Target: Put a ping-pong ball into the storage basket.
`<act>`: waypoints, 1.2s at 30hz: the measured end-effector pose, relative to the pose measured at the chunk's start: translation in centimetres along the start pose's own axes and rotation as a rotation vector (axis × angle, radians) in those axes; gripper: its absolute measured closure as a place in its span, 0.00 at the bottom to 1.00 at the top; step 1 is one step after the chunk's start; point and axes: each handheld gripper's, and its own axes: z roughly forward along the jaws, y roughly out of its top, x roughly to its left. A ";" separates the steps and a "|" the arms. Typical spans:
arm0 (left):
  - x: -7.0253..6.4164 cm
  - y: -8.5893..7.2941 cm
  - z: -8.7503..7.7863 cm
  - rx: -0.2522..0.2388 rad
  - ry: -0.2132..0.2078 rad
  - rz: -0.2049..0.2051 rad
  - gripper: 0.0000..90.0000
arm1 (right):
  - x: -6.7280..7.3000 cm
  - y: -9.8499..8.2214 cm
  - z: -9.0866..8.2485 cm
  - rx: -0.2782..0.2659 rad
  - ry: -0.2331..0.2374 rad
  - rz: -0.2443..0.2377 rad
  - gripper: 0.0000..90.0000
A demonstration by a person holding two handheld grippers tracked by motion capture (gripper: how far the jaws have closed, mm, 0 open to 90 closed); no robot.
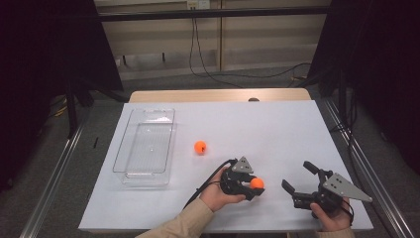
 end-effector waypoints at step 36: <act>0.6 0.1 -2.1 -0.021 0.017 -0.019 0.57 | 0.2 0.0 0.2 0.005 0.003 -0.009 0.02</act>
